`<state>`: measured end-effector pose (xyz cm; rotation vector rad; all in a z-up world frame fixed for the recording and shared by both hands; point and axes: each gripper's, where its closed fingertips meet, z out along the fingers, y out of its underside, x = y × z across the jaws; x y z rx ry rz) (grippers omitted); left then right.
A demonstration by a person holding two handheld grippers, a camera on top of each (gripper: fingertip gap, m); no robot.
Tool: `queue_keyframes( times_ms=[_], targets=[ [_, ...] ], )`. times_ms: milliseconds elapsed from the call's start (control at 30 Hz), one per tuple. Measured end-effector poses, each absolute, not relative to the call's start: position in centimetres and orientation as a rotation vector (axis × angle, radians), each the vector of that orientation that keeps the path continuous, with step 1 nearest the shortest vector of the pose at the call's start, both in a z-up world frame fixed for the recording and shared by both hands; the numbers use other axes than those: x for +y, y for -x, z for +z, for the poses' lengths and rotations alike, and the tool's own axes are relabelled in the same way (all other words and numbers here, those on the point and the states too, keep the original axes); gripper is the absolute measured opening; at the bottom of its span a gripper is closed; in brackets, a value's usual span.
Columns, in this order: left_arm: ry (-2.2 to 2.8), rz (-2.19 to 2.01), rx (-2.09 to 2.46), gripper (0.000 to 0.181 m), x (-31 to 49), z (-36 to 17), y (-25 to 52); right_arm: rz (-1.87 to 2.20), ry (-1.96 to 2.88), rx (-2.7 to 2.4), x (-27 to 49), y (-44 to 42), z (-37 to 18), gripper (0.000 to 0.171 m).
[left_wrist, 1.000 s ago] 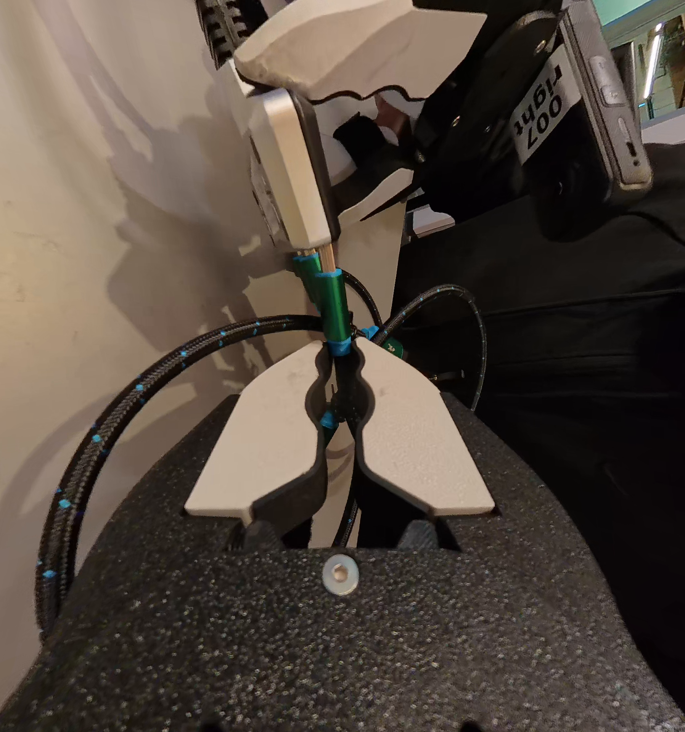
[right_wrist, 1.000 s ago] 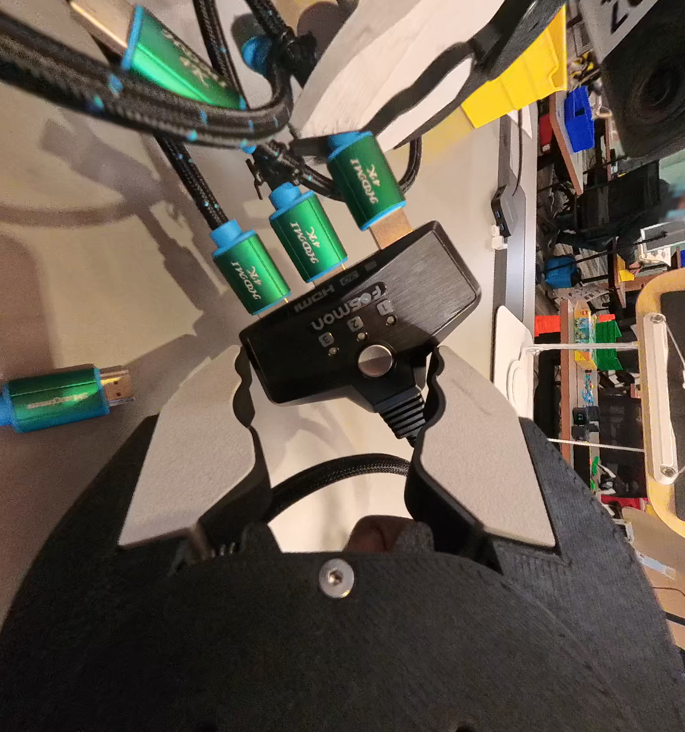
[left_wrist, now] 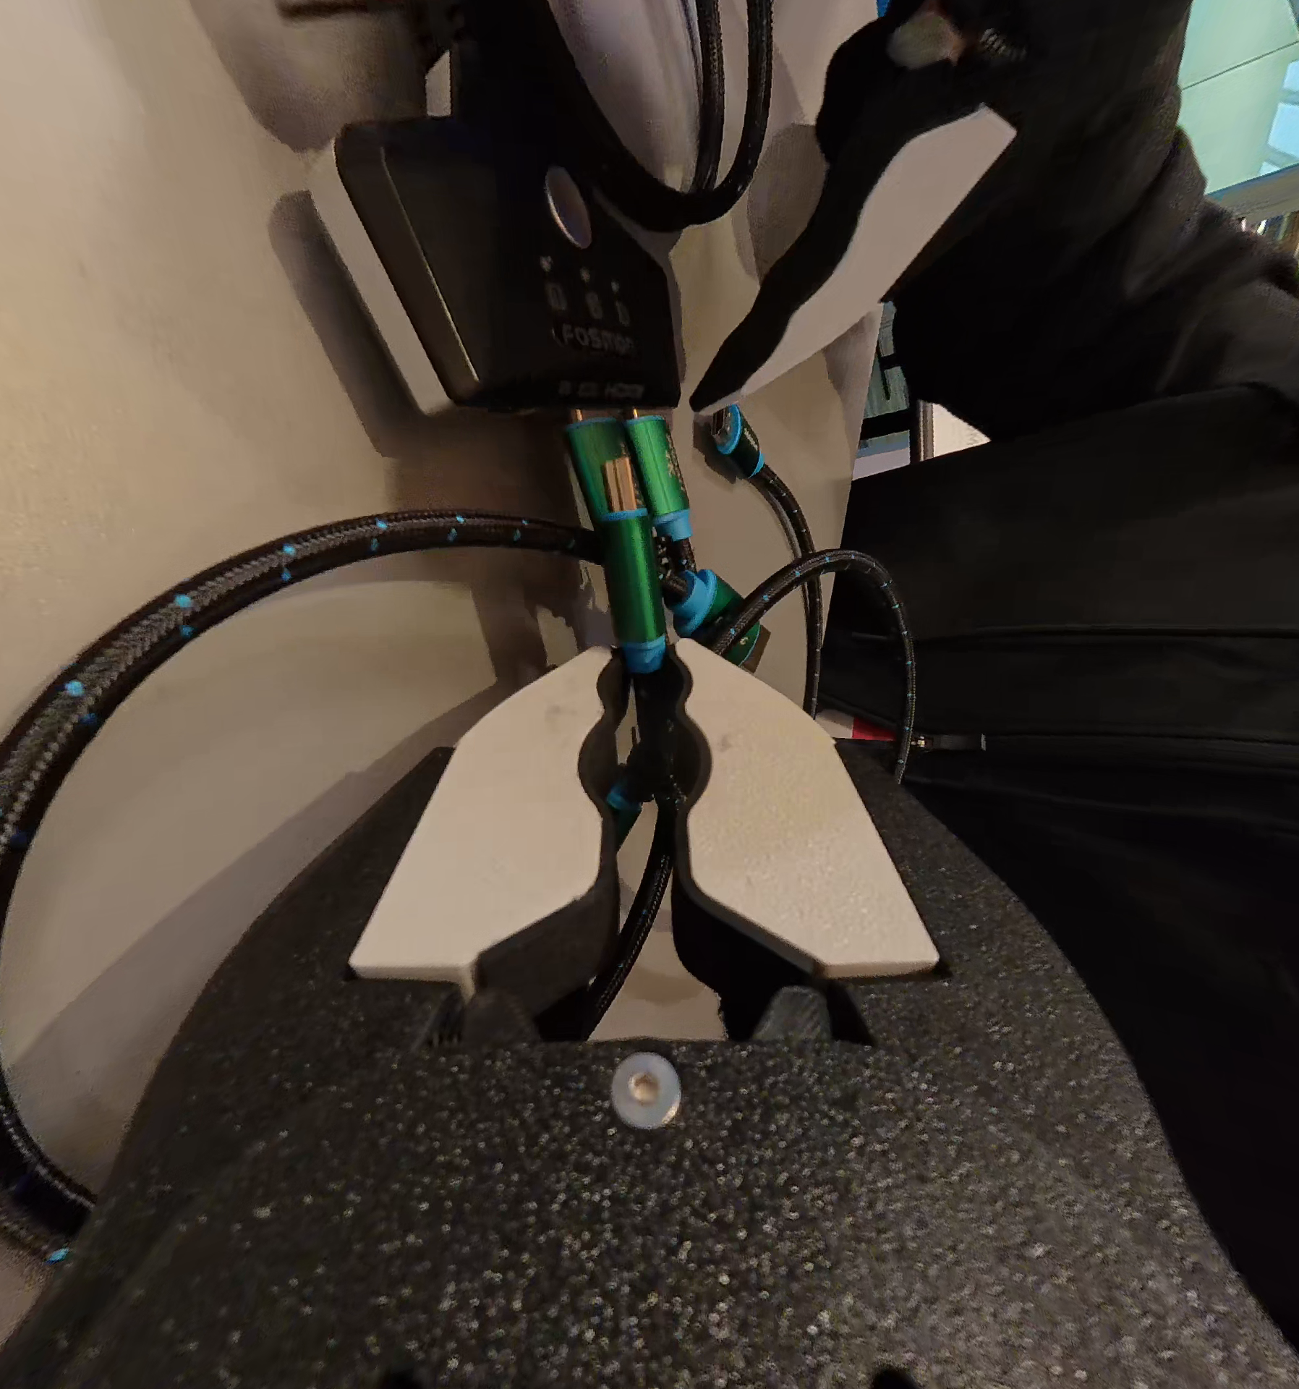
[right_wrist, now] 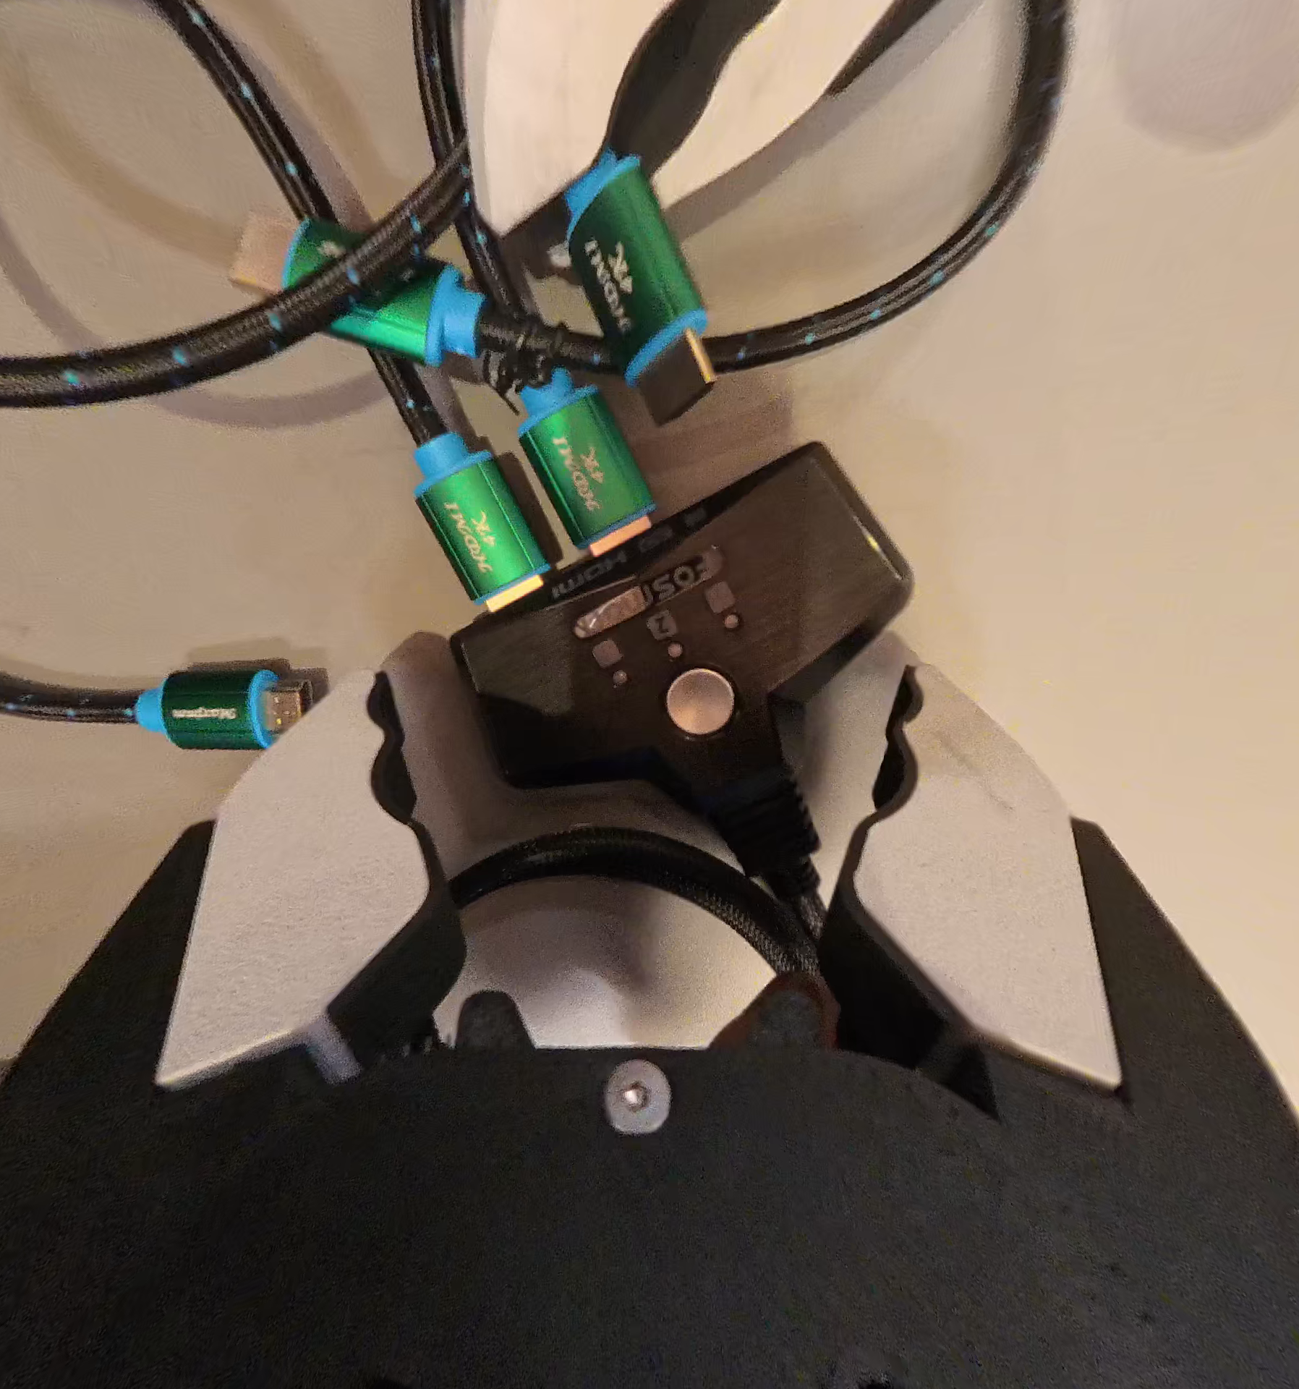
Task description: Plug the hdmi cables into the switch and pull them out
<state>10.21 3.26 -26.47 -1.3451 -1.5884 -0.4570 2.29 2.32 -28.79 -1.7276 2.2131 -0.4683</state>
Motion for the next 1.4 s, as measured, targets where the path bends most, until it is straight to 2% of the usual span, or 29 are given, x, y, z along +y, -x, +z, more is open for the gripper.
queue_keyframes(
  times_ms=[67,167,233,333,467,1000,1400],
  targets=[
    [1.352,-0.45,-1.582,0.009,3.2,-26.6,-10.3,-0.413,1.765,2.202,2.4,-2.5,-29.5,0.125],
    [1.342,-0.445,-1.568,0.01,3.2,-26.5,-10.3,-0.406,1.797,2.253,2.0,-2.6,-29.7,0.121],
    [1.332,-0.447,-1.557,0.009,3.2,-26.5,-10.3,-0.4,1.759,2.302,1.9,-2.8,-29.5,0.106],
    [1.323,-0.457,-1.544,0.009,3.3,-26.5,-10.4,-0.393,1.745,2.36,2.2,-2.8,-29.2,0.1],
    [1.316,-0.469,-1.535,0.009,3.3,-26.2,-10.3,-0.585,1.807,2.374,2.3,-3.0,-28.4,0.09],
    [1.167,-0.549,-1.557,0.009,4.6,-25.1,-10.2,-1.045,1.71,2.43,3.3,-3.6,-26.7,0.088],
    [1.111,-0.685,-1.502,0.009,6.3,-25.3,-10.3,-1.147,1.698,2.358,4.5,-3.8,-26.9,0.086]
  ],
)
